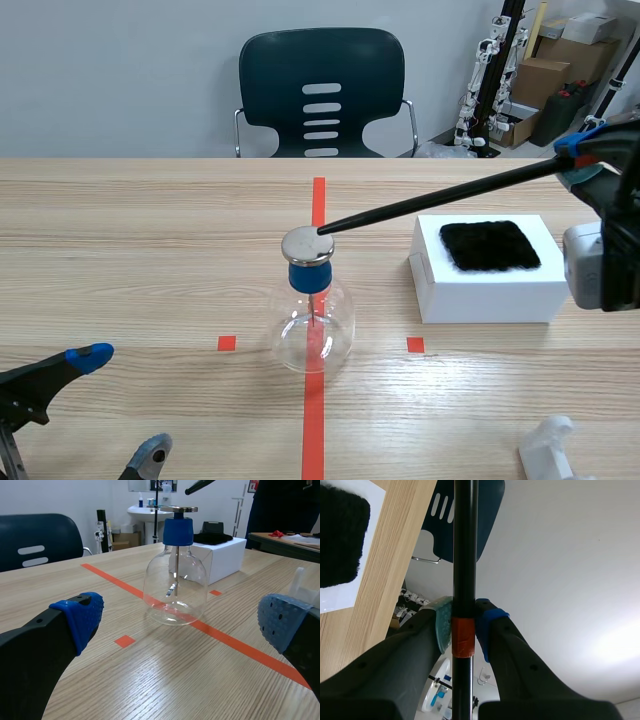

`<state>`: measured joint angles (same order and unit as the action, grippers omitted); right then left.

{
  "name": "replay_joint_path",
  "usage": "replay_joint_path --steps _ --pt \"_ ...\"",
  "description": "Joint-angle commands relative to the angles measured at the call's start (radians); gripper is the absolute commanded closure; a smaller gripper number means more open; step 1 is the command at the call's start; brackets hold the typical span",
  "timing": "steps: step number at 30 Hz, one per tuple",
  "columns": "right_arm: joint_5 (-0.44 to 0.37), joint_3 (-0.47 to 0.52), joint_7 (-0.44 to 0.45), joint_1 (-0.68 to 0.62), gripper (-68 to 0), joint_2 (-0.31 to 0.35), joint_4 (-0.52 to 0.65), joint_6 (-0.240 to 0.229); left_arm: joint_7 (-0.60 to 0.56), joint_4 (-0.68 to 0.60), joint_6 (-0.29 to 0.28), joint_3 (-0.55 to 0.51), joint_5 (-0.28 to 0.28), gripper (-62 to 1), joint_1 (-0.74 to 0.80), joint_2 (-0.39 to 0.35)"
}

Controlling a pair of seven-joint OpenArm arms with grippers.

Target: Do the electroscope experiment. hold the rod still at the electroscope

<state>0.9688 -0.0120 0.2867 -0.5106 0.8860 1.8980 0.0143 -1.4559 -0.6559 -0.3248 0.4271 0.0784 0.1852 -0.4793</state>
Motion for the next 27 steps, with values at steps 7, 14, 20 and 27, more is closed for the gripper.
replay_joint_path --steps 7,14,20,27 --pt "-0.007 0.004 -0.005 0.012 -1.3 0.0 0.019 0.015 -0.018 -0.01 -0.001 0.001 -0.006 -62.3 -0.005 0.002" --pt "-0.007 0.004 -0.005 0.012 -1.3 0.0 0.019 0.015 -0.018 -0.01 -0.001 0.001 -0.006 -62.3 -0.005 0.002" --pt "-0.007 0.004 -0.005 0.012 -1.3 0.0 0.019 0.015 -0.018 -0.01 -0.001 0.001 -0.006 -62.3 -0.005 0.002" --pt "-0.007 0.004 -0.005 0.012 -1.3 0.0 0.019 0.015 -0.018 -0.01 -0.001 0.001 -0.006 -62.3 -0.005 0.002"
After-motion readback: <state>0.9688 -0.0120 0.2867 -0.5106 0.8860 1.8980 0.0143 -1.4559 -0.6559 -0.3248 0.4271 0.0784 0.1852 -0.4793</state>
